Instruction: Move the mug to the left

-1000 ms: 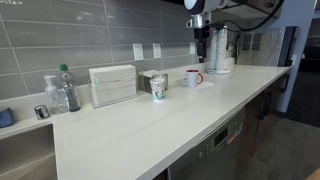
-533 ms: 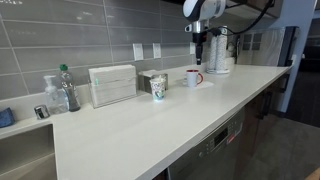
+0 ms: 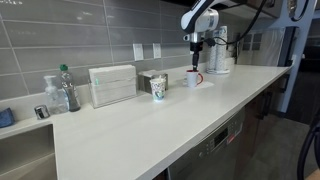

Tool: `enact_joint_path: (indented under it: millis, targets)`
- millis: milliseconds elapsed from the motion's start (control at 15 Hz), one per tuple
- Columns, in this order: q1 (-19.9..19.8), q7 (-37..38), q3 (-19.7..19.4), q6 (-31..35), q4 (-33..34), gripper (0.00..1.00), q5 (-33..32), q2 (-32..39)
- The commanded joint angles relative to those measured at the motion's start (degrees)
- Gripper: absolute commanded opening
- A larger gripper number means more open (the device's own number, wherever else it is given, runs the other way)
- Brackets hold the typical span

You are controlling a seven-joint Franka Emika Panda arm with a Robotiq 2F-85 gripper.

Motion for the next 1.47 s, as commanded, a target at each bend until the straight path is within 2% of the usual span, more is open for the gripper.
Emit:
enact_joint_path:
  millis: [0, 667, 733, 867, 1000, 1400]
  targets:
    - [-1.89, -0.86, 1.41, 0.56, 6.23, 1.0, 1.66, 5.67]
    - [-2.09, 0.16, 2.14, 0.46, 15.35, 1.0, 0.59, 14.13]
    - [-1.99, 0.34, 2.07, 0.24, 15.94, 0.78, 0.38, 14.5]
    - [-1.73, 1.04, 1.69, -0.28, 16.92, 0.66, -0.15, 15.07]
    - [-1.56, 1.94, 1.36, -0.54, 17.38, 0.49, -0.67, 15.3]
    - [-0.95, 5.5, 0.25, -0.24, 18.02, 0.04, -3.09, 16.27]
